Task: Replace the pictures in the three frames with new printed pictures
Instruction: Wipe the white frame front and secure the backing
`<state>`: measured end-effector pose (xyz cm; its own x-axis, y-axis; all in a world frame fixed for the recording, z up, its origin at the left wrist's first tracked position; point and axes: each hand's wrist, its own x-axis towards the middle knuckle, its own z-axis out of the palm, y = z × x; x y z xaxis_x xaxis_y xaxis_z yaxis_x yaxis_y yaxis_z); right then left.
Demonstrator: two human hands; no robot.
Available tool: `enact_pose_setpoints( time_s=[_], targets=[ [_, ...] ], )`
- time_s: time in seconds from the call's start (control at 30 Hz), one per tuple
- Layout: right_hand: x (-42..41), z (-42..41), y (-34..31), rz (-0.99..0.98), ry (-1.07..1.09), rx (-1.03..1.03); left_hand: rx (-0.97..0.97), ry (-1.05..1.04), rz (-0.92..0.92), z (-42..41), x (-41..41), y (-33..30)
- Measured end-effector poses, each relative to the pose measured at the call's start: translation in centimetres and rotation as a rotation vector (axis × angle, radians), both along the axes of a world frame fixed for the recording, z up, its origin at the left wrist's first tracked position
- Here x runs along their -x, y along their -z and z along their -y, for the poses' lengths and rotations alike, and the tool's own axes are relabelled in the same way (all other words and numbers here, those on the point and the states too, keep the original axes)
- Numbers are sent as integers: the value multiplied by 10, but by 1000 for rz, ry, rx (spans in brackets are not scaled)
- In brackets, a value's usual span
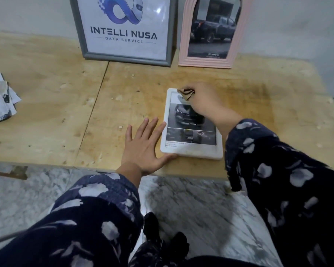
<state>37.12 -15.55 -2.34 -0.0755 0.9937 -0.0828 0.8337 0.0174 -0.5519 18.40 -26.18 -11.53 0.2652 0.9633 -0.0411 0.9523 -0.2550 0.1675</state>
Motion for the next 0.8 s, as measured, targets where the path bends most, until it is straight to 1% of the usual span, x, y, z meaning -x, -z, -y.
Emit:
enact_pose_setpoints(
  time_s=[0.1,0.13,0.27,0.4,0.47,0.57,0.6,0.67,0.73,0.77,0.8],
  targets=[
    [3,-2,20,281,-80,-2,-6,-14,35,0,-1,-1],
    [4,1,29,329,-97,15,-8,-23,46,0,-1,-1],
    [4,12,53,314,-99,41,-11,-41,49,0,-3,-1],
    [0,37,50,326,-157,30,-10,-47,27,0,-3,-2],
    [0,57,51,255,-167,1,-5,-52,37,0,-3,-2],
    [3,88,64,120,-155,-330,8,-46,40,0,-4,-3],
    [2,97,69,103,-142,-398,10,-45,34,0,-4,-3],
    [2,115,67,119,-120,-429,8,-41,28,1,-4,-3],
    [3,126,54,146,-123,-319,6,-44,38,1,-4,-3],
    [1,125,48,181,-134,-206,5,-43,38,1,-4,-3],
    [-5,120,42,167,-153,-52,4,-40,32,1,-4,-3]
  ],
)
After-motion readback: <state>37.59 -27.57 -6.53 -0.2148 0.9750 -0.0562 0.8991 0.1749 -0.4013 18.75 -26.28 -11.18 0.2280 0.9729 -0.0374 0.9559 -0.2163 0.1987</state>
